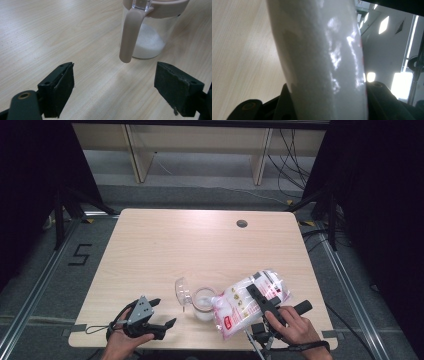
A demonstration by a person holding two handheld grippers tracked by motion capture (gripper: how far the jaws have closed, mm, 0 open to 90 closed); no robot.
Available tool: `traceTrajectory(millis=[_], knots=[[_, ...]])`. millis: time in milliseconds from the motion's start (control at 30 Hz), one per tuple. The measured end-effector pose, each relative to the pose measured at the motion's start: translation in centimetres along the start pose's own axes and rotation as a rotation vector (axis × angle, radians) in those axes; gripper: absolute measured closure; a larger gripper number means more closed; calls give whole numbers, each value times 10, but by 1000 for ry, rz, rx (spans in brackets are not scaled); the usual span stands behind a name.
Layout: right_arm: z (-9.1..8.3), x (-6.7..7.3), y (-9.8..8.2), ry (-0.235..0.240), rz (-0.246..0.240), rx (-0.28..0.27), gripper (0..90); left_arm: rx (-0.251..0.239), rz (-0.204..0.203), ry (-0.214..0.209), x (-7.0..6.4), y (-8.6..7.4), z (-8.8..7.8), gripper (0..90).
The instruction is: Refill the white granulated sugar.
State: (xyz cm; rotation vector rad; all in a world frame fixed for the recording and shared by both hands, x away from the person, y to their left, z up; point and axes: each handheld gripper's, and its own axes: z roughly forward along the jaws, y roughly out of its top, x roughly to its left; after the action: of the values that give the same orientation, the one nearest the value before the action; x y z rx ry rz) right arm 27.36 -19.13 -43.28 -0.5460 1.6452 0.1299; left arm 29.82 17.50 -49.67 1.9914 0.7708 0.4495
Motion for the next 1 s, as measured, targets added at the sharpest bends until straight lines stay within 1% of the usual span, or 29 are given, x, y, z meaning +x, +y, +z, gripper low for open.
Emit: traceTrajectory(millis=[67,100,133,167,200,233,267,300,333,367,400,433,467,500,533,567,600,633,667,700,733,767,800,833,867,933,967,1000], knots=[[0,1,0,-1,10,1,636,1,2,2,0,0,0,161],[0,0,0,-10,0,-2,636,1,2,2,0,0,0,161],[0,0,0,0,8,-4,636,-1,1,-2,0,0,0,162],[0,0,0,0,12,-2,636,-1,3,0,0,0,0,162],[0,-1,0,-12,-4,-12,636,-2,3,0,0,0,0,161],[0,0,0,6,1,-3,636,-3,1,0,0,0,0,161],[0,0,0,12,9,4,636,-3,1,0,0,0,0,161],[-1,2,-1,15,20,14,636,-2,2,0,0,0,0,161],[-1,3,-1,3,33,10,637,-1,1,-1,0,0,0,161],[0,-1,-1,5,-8,1,636,2,0,-2,0,0,0,161],[0,0,-2,-6,-1,-8,637,4,3,5,0,0,0,161],[0,3,-2,6,38,8,637,5,-30,8,-1,-1,1,161],[0,2,-2,12,24,3,637,7,-15,9,0,-1,1,161],[-1,3,-3,17,48,15,637,8,-20,11,0,-1,1,162],[0,4,-3,8,52,8,637,4,-24,7,-1,-1,1,161],[0,4,-3,11,55,9,637,0,-33,6,-2,-1,1,161],[0,4,-3,11,56,1,637,3,-22,0,-1,-1,1,161],[1,4,-2,9,46,-12,638,1,-16,0,-1,-1,1,161],[0,7,-2,14,80,3,638,4,3,1,0,0,0,161],[2,6,-2,9,67,-12,638,5,10,3,0,0,0,161],[2,3,-1,19,52,-14,639,3,-20,6,-2,-1,0,161],[2,4,-1,24,60,-13,639,0,-17,10,-2,-1,0,161],[2,3,-1,27,52,-20,638,0,-15,11,-2,-1,0,161],[3,4,-1,27,75,-25,639,1,-15,9,-2,-1,0,161],[3,7,-2,39,106,-20,639,2,-13,10,-2,-1,0,161],[4,8,-2,49,118,-19,639,5,-9,11,-2,-1,0,161],[5,7,-3,41,110,-41,640,5,-1,11,-1,-1,0,161],[6,9,-4,50,141,-40,640,0,0,11,-1,-1,0,161]])
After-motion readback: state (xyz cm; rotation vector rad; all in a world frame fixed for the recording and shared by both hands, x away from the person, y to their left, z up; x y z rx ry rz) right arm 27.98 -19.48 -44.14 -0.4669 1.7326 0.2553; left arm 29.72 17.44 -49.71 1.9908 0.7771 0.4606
